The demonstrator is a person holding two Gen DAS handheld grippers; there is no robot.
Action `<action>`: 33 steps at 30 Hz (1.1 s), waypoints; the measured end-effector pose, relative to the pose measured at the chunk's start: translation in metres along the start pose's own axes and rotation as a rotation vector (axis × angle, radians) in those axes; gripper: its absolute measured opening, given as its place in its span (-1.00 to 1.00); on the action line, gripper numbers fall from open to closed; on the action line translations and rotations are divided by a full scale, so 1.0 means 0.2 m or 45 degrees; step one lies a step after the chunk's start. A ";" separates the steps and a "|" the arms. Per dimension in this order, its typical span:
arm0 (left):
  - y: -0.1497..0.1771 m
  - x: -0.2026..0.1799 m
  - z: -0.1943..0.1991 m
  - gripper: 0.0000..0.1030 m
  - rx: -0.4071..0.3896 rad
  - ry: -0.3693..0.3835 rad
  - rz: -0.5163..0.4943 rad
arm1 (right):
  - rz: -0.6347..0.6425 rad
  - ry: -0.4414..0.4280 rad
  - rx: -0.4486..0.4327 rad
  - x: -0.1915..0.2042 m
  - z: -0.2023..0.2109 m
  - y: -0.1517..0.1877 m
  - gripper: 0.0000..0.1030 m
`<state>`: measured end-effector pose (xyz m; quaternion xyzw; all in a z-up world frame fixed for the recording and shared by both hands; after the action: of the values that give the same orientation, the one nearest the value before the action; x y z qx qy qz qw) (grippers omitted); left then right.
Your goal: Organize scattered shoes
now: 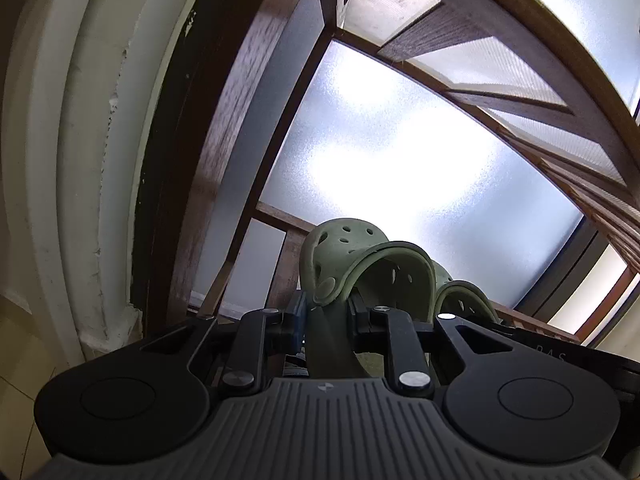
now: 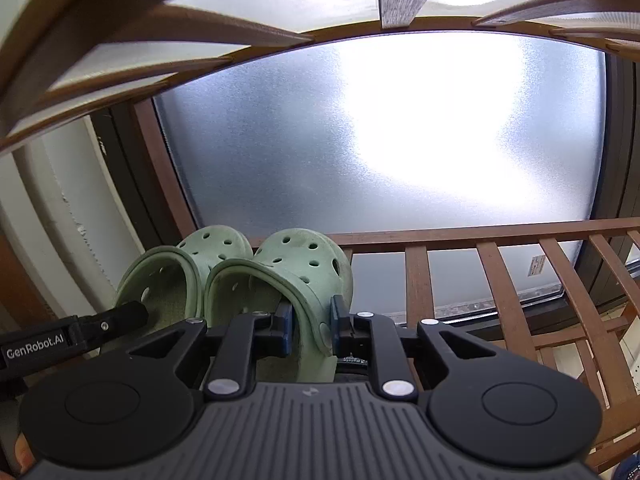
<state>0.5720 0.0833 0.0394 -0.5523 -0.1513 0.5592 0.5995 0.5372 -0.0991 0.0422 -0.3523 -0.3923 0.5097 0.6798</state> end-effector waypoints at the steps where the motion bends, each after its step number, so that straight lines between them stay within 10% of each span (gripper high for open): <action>1: 0.01 0.00 -0.01 -0.57 0.005 -0.002 0.001 | -0.007 0.001 0.000 -0.01 -0.01 0.00 -0.57; 15: 0.05 0.01 -0.04 -0.52 0.070 -0.029 -0.004 | 0.022 -0.008 -0.004 0.00 -0.02 0.00 -0.44; 23: 0.02 -0.04 0.02 -0.04 0.043 -0.030 -0.033 | 0.084 -0.008 -0.011 0.05 0.06 -0.04 -0.19; 33: 0.02 -0.08 0.17 0.09 0.019 -0.066 -0.060 | 0.086 0.015 -0.020 -0.02 0.22 -0.01 0.01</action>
<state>0.5375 0.0852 0.0544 -0.5294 -0.1758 0.5602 0.6124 0.4980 -0.0998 0.0624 -0.3735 -0.3801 0.5273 0.6618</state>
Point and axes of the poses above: each gripper's, at about its wrist camera, not at the fingertips, and z roughly against the way its jaws point, x to its left, y to its underside, the point moved 8 cm from there along -z, roughly the way its jaws point, and after that the axes turned 4 degrees about -x, right-handed, at the moved point
